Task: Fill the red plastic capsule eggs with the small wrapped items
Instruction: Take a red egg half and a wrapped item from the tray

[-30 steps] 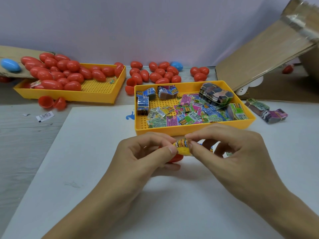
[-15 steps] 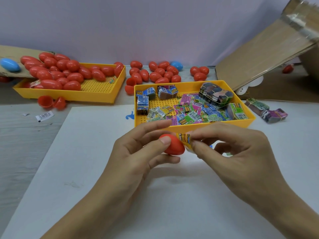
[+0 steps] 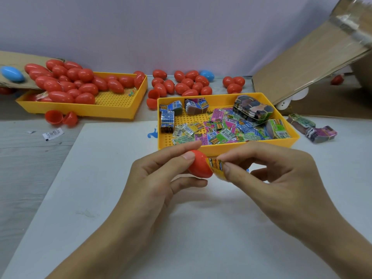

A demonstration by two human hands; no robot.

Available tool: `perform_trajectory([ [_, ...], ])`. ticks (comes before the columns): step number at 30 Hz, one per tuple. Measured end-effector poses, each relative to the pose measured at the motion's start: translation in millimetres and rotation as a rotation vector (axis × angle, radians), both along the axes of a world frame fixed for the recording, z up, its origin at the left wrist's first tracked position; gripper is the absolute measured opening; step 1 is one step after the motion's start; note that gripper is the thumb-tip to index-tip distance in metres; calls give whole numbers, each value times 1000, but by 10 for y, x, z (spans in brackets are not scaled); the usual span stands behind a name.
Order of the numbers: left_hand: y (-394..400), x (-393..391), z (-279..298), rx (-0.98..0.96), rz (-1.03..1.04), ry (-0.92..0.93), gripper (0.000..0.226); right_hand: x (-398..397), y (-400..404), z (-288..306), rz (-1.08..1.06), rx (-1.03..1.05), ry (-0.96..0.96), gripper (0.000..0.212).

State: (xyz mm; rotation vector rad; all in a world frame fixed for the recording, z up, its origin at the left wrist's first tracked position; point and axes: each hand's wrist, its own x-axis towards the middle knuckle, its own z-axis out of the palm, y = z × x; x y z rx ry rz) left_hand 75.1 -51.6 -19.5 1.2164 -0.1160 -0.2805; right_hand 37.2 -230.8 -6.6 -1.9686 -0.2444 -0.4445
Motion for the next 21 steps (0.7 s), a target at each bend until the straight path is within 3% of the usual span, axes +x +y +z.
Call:
perform_trajectory([
  [6,-5,11,0,-45,-10,52,26,20,-29,-70,-49,20,68,21],
  [10,2,3,-9,-12,-11,13,26,-2,-14,-54,-56,3,26,7],
  [16,-1,-7,-9,-12,-19,18,22,-7,11,-23,-49,-15,-43,8],
  [21,3,-4,24,-96,-70,85,26,15,3,-53,-34,52,10,12],
])
